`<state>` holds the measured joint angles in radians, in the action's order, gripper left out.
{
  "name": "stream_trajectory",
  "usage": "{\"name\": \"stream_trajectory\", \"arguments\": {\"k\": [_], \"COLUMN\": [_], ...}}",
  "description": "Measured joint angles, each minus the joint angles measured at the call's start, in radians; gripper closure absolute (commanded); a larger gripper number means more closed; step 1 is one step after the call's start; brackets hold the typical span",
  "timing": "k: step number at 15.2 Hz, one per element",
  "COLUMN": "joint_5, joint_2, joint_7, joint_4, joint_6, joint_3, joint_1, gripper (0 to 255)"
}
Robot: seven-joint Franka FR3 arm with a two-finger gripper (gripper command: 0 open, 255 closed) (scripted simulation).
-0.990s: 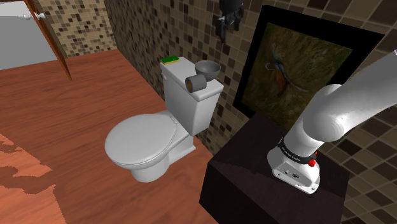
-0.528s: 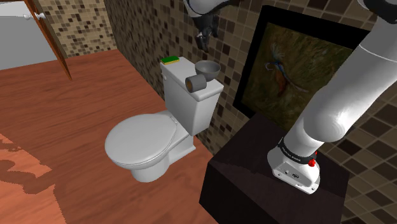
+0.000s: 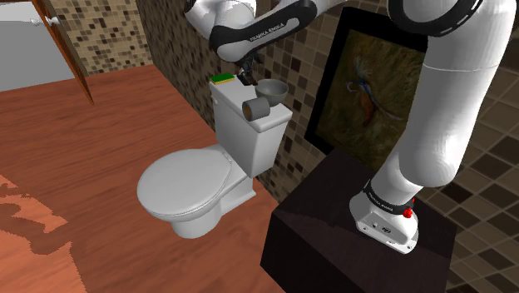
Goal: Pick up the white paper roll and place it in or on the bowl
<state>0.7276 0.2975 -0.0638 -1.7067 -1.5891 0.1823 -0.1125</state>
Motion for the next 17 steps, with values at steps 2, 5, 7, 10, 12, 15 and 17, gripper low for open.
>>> {"name": "stream_trajectory", "arguments": {"k": [2,5,7,10,12,15,17], "joint_5": [0.057,0.137,0.191,0.266,0.314,0.377,0.394], "joint_2": [0.09,0.21,0.299,0.417,0.497,0.612,0.64], "joint_7": [0.013,0.037,0.06,0.093,0.126,0.161,0.168], "joint_4": [0.058,0.124,0.182,0.247,0.303,0.371,0.383], "joint_6": [0.019,0.042,0.052,0.064,0.072,0.077,0.067], "joint_3": [-0.002,-0.011,-0.023,-0.044,-0.06,-0.085,-0.094], "joint_1": [-0.024,-0.06,-0.082,-0.116,-0.137,-0.167,-0.167], "gripper": [0,0,0,0,0,0,0]}}
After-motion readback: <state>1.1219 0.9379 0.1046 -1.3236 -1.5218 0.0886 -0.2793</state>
